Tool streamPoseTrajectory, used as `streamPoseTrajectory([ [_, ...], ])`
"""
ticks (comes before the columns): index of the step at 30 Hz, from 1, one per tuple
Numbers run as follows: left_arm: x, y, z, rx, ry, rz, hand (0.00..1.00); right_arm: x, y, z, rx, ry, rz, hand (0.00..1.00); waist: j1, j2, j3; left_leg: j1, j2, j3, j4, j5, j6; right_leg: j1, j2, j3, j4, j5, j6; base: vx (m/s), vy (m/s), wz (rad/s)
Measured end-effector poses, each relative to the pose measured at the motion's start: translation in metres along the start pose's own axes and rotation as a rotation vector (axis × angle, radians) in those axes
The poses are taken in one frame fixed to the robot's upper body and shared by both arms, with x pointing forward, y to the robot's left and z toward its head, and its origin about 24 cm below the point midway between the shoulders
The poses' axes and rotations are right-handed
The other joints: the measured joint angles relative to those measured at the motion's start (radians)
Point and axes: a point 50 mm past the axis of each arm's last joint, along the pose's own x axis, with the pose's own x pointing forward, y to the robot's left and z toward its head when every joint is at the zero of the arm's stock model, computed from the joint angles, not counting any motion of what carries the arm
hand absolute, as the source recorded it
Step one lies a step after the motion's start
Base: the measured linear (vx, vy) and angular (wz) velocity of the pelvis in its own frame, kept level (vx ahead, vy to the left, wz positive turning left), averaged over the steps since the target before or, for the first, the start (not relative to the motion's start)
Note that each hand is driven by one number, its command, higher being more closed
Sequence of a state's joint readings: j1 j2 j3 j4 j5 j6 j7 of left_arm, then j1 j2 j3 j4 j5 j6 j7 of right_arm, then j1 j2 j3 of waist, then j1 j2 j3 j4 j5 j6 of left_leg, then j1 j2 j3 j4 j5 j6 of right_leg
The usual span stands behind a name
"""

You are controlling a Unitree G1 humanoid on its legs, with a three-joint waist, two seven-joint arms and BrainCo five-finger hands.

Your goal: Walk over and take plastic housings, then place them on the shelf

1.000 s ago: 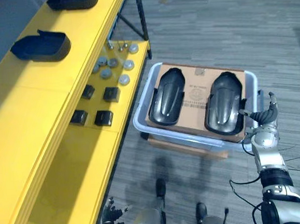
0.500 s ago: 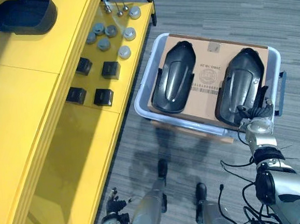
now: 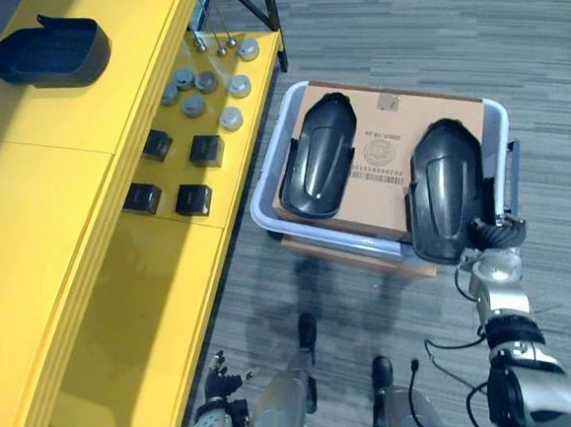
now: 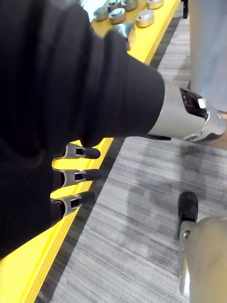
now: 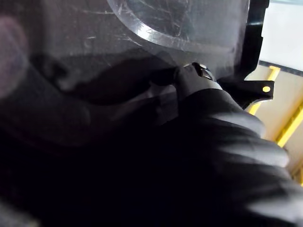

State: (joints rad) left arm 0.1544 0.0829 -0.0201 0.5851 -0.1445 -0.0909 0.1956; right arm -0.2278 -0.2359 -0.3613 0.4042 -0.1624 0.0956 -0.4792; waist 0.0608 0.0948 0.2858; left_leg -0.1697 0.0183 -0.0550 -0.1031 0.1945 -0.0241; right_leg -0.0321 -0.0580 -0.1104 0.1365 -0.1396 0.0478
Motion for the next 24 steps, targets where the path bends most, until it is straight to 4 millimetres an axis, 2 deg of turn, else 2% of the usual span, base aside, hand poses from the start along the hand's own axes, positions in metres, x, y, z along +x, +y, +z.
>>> streamPoseTrajectory([
  [3,-0.004,0.001,0.03,-0.039,-0.138,0.0,0.0,-0.008,-0.008,0.016,0.016,-0.099,-0.028,1.0,-0.02,-0.027,-0.039,0.009,0.001,0.003,0.003,0.0,0.0,0.009,0.001,0.005,-0.003,0.0,0.0,-0.01,-0.002,-0.01],
  [5,-0.006,-0.001,0.044,-0.054,-0.199,-0.01,0.0,-0.013,-0.013,0.022,0.033,-0.137,-0.043,1.0,-0.021,-0.034,-0.062,0.011,0.003,0.005,0.001,-0.001,0.0,0.009,0.002,0.006,-0.006,0.0,0.0,-0.04,-0.01,-0.06],
  [6,-0.009,-0.003,0.059,-0.07,-0.267,-0.019,0.0,-0.019,-0.014,0.027,0.035,-0.178,-0.05,1.0,-0.022,-0.039,-0.08,0.014,0.005,0.008,0.0,-0.001,0.001,0.009,0.004,0.008,-0.011,0.0,0.0,-0.05,-0.015,-0.07],
  [8,-0.013,-0.004,0.072,-0.097,-0.322,-0.019,0.0,-0.023,-0.015,0.032,0.048,-0.206,-0.056,1.0,-0.022,-0.041,-0.085,0.02,0.006,0.011,-0.001,-0.001,0.001,0.015,0.004,0.009,-0.013,0.0,0.0,-0.05,-0.01,-0.1],
  [10,-0.024,-0.008,0.096,-0.154,-0.436,-0.022,0.0,-0.033,-0.014,0.042,0.058,-0.261,-0.06,1.0,-0.025,-0.039,-0.092,0.037,0.008,0.022,-0.001,-0.001,0.001,0.03,0.005,0.018,-0.019,0.0,0.0,-0.05,-0.004,-0.14],
  [13,-0.039,-0.01,0.122,-0.201,-0.562,-0.022,0.0,-0.046,-0.009,0.052,0.042,-0.331,-0.034,1.0,-0.028,-0.038,-0.117,0.043,0.011,0.028,-0.001,-0.003,-0.001,0.03,0.006,0.026,-0.019,0.0,0.0,-0.05,-0.003,-0.09],
  [15,-0.052,-0.011,0.144,-0.232,-0.675,-0.03,0.0,-0.059,-0.001,0.063,0.047,-0.391,-0.006,1.0,-0.043,-0.038,-0.138,0.046,0.011,0.028,-0.001,-0.004,-0.003,0.033,0.006,0.026,-0.019,0.0,0.0,-0.04,-0.005,-0.01],
  [18,-0.063,-0.022,0.159,-0.253,-0.752,-0.074,0.0,-0.071,0.005,0.072,0.06,-0.441,0.024,1.0,-0.046,-0.038,-0.161,0.051,0.011,0.03,-0.001,-0.001,0.001,0.037,0.005,0.027,-0.018,0.0,0.001,0.0,0.0,0.0],
  [19,-0.067,-0.032,0.167,-0.259,-0.783,-0.119,0.0,-0.079,0.012,0.077,0.067,-0.466,0.051,1.0,-0.046,-0.039,-0.164,0.065,0.01,0.03,-0.001,-0.001,0.001,0.05,0.004,0.027,-0.017,0.0,0.001,0.0,0.0,0.0],
  [24,-0.077,-0.065,0.18,-0.25,-0.826,-0.25,0.0,-0.099,0.032,0.09,0.092,-0.534,0.151,1.0,-0.048,-0.037,-0.193,0.066,0.013,0.032,-0.001,-0.004,-0.003,0.05,0.006,0.028,-0.018,0.001,0.002,-0.02,-0.004,-0.01],
])
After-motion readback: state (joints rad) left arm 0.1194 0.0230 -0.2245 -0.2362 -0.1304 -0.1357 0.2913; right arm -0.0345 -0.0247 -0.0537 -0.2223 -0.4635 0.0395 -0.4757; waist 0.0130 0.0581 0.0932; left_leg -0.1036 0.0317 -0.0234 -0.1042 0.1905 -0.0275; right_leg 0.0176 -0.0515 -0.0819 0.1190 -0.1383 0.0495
